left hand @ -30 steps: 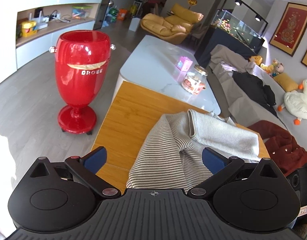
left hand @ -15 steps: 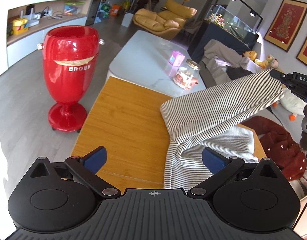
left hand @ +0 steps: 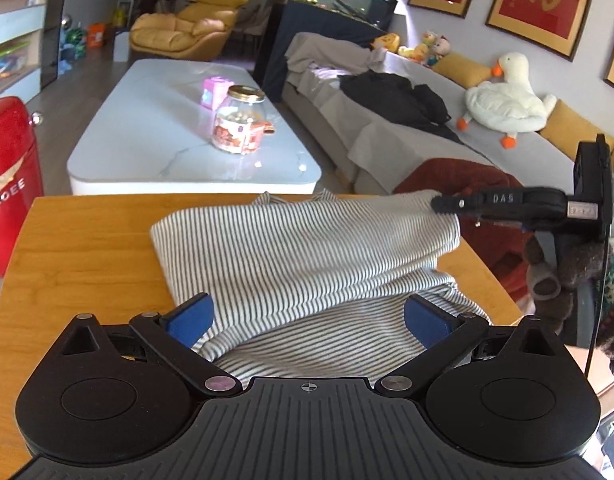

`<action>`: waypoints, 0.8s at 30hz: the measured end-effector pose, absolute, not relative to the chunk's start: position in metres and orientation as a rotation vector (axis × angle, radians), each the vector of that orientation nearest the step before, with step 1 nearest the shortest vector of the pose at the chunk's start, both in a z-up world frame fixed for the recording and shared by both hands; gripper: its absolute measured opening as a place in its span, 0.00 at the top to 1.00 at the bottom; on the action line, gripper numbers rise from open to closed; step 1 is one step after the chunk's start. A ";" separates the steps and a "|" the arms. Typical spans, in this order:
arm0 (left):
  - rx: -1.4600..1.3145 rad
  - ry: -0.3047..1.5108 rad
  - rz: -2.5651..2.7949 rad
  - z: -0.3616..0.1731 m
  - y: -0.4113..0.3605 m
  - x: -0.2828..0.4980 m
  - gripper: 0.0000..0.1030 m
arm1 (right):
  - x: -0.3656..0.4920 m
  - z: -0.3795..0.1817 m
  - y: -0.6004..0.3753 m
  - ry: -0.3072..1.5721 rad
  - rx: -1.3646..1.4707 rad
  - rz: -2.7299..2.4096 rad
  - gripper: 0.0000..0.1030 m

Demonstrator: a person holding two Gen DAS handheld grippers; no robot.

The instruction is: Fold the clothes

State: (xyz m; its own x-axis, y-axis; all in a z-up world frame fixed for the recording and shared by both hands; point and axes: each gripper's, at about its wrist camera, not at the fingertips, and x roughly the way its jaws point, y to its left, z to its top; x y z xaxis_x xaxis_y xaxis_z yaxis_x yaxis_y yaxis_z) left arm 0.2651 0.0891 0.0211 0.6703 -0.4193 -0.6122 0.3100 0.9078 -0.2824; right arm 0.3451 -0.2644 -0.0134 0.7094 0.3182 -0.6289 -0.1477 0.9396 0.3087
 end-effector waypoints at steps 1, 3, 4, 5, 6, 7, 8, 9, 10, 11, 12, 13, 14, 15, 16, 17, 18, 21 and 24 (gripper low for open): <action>-0.161 0.732 -0.408 0.017 0.087 0.272 0.00 | 0.345 -0.022 -0.262 0.766 0.236 0.249 0.96; -0.164 0.739 -0.400 0.009 0.083 0.284 0.00 | 0.346 -0.033 -0.264 0.781 0.237 0.235 0.94; -0.166 0.743 -0.395 0.004 0.081 0.291 0.00 | 0.345 -0.034 -0.265 0.777 0.238 0.233 0.91; -0.170 0.758 -0.382 -0.002 0.080 0.297 0.00 | 0.343 -0.033 -0.265 0.768 0.238 0.232 0.89; -0.175 0.774 -0.372 -0.008 0.081 0.302 0.00 | 0.340 -0.031 -0.264 0.760 0.235 0.233 0.85; -0.182 0.787 -0.362 -0.015 0.081 0.306 0.00 | 0.338 -0.028 -0.261 0.754 0.222 0.238 0.78; -0.176 0.779 -0.360 -0.019 0.082 0.306 0.00 | 0.335 -0.023 -0.258 0.740 0.195 0.246 0.73; -0.169 0.771 -0.358 -0.022 0.082 0.306 0.00 | 0.331 -0.018 -0.254 0.720 0.162 0.255 0.59; -0.163 0.763 -0.357 -0.025 0.082 0.307 0.00 | 0.327 -0.012 -0.251 0.701 0.129 0.265 0.49; -0.153 0.754 -0.361 -0.027 0.082 0.305 0.00 | 0.322 -0.007 -0.247 0.672 0.106 0.277 0.46; -0.144 0.746 -0.365 -0.028 0.082 0.303 0.00 | 0.318 -0.001 -0.243 0.638 0.090 0.291 0.42; -0.136 0.739 -0.368 -0.028 0.082 0.301 0.00 | 0.314 0.005 -0.240 0.603 0.074 0.305 0.35; -0.129 0.734 -0.367 -0.029 0.082 0.300 0.00 | 0.310 0.011 -0.236 0.569 0.059 0.319 0.29; -0.121 0.730 -0.366 -0.029 0.082 0.299 0.00 | 0.307 0.015 -0.234 0.543 0.071 0.344 0.17; -0.114 0.728 -0.360 -0.030 0.081 0.298 0.00 | 0.306 0.015 -0.233 0.530 0.108 0.377 0.08; -0.108 0.726 -0.353 -0.030 0.081 0.297 0.00 | 0.306 0.012 -0.233 0.529 0.155 0.408 0.04; -0.107 0.726 -0.345 -0.031 0.081 0.297 0.00 | 0.308 0.007 -0.232 0.537 0.200 0.430 0.00; -0.119 0.727 -0.337 -0.031 0.082 0.296 0.00 | 0.316 -0.018 -0.230 0.590 0.296 0.410 0.00; -0.127 0.733 -0.337 -0.029 0.083 0.297 0.00 | 0.319 -0.044 -0.229 0.626 0.323 0.337 0.00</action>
State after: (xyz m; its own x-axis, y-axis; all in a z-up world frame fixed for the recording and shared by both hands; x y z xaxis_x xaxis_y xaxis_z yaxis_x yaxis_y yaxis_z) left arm 0.2971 0.0830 -0.0291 0.6923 -0.3447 -0.6340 0.2565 0.9387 -0.2303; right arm 0.3192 -0.2295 -0.0444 0.7602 0.3994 -0.5124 -0.2076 0.8967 0.3908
